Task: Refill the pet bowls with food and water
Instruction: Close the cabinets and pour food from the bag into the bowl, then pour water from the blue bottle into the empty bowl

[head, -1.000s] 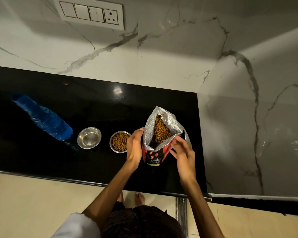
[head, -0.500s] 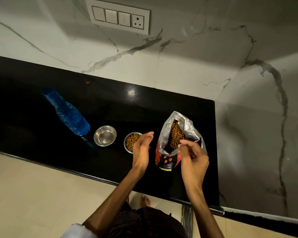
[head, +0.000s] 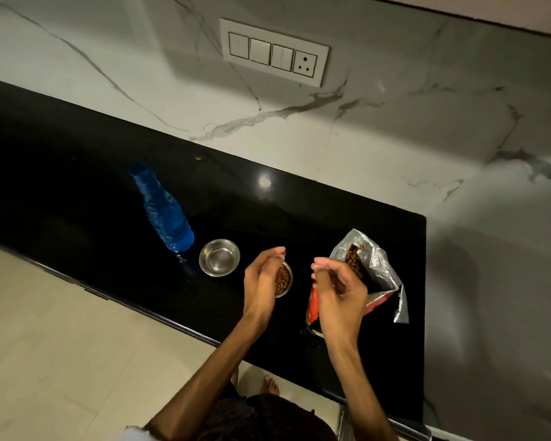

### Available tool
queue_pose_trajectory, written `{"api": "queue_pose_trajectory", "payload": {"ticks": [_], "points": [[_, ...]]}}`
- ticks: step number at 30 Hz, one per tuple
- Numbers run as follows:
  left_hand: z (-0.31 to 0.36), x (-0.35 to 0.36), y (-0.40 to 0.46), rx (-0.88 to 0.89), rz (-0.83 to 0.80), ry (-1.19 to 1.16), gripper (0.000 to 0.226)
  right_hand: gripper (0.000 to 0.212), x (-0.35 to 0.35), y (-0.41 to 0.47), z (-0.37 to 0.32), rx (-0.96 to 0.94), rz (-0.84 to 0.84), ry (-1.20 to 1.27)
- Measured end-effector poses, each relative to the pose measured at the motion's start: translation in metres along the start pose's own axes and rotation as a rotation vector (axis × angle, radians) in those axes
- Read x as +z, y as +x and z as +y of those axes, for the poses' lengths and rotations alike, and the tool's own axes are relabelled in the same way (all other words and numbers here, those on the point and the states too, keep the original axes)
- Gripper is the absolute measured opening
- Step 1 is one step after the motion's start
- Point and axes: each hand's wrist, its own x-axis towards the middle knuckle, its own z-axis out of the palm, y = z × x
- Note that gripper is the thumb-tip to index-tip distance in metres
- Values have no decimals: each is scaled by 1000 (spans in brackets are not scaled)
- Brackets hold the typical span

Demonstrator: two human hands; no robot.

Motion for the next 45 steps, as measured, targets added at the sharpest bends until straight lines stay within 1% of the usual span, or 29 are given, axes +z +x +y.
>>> {"api": "queue_pose_trajectory", "payload": {"ticks": [4,8,13,16,19,23,27,31,35,40,45], "points": [[6,-26,11,13,30,-29,35,23,28,0,-2,4,-68,-20],[14,-60,21,22,52,-59,27,27,63,-2,-4,-35,-140,-45],[21,-115,41,64,102,3,32,28,118,-8,-9,-15,-212,-51],[26,-150,59,63,134,-31,30,30,155,-14,-10,-16,-254,-37],[30,-180,71,65,143,-50,22,33,188,-16,-7,-46,-282,-67],[33,-214,84,79,166,-55,20,37,226,-16,-1,-56,-301,-95],[31,-245,97,95,199,-22,19,50,261,-12,8,-54,-291,-120],[29,-269,114,163,210,127,19,76,294,-5,20,-66,-333,-187],[17,-288,134,226,231,397,30,97,319,3,34,-110,-358,-234],[-1,-305,154,268,152,713,52,107,341,8,50,-130,-385,-227],[-20,-311,172,273,37,895,64,108,352,9,68,-89,-355,-175]]}}
